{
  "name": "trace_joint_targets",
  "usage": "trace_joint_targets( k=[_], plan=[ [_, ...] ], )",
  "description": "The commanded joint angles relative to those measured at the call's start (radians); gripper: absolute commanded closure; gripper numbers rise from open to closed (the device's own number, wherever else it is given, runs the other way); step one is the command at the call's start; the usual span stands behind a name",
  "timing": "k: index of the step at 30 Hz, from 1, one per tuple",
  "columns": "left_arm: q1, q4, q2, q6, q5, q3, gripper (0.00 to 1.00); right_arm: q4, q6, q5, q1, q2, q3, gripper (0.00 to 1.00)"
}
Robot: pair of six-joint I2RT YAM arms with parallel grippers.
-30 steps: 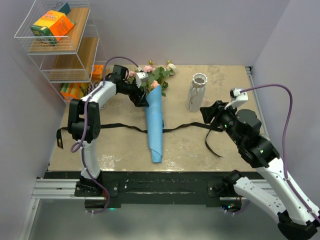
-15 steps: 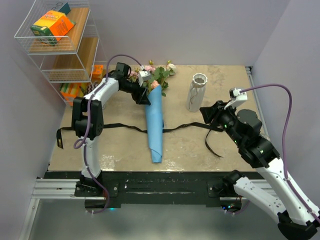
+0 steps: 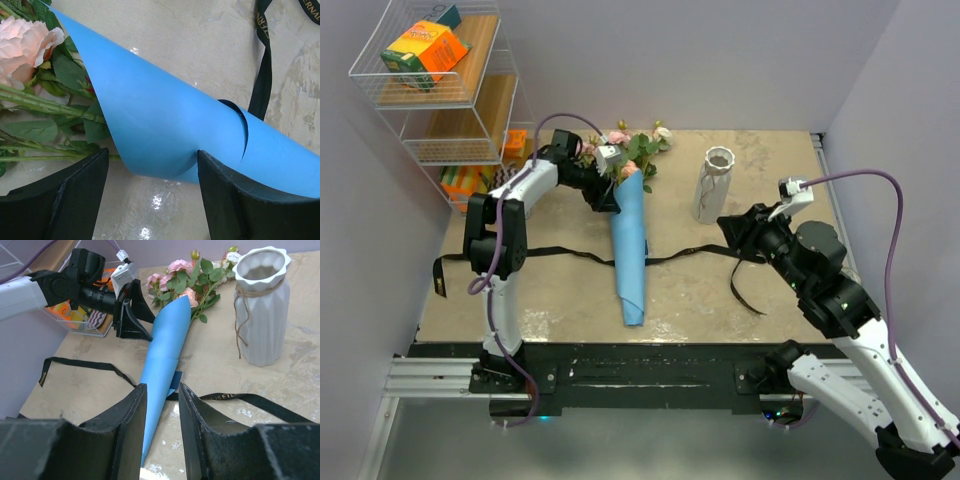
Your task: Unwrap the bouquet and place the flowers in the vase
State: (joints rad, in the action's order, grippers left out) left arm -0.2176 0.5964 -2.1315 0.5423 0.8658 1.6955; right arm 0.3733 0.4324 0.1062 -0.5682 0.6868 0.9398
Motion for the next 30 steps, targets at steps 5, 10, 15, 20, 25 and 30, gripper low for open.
trace_joint_targets(
  k=[5,10,15,20,25,30],
  plan=[
    [0.003,-0.003,0.01,0.034,0.022,-0.017,0.28,-0.065,0.016,-0.043,0.004,-0.004,-0.007,0.68],
    [0.001,0.04,0.022,0.061,0.065,0.003,0.56,-0.073,0.019,-0.049,0.004,0.003,-0.009,0.7],
    [0.001,0.069,0.019,0.07,0.065,0.041,0.69,-0.083,0.026,-0.059,0.002,0.003,-0.016,0.71],
    [0.001,0.097,0.024,0.07,0.062,0.073,0.74,-0.088,0.028,-0.069,0.004,0.006,-0.021,0.71],
    [0.001,0.137,0.074,0.055,0.091,0.118,0.78,-0.091,0.026,-0.079,0.004,0.005,-0.021,0.72],
    [-0.012,0.141,0.146,0.024,0.121,0.125,0.77,-0.096,0.029,-0.083,0.004,0.005,-0.021,0.73]
  ],
)
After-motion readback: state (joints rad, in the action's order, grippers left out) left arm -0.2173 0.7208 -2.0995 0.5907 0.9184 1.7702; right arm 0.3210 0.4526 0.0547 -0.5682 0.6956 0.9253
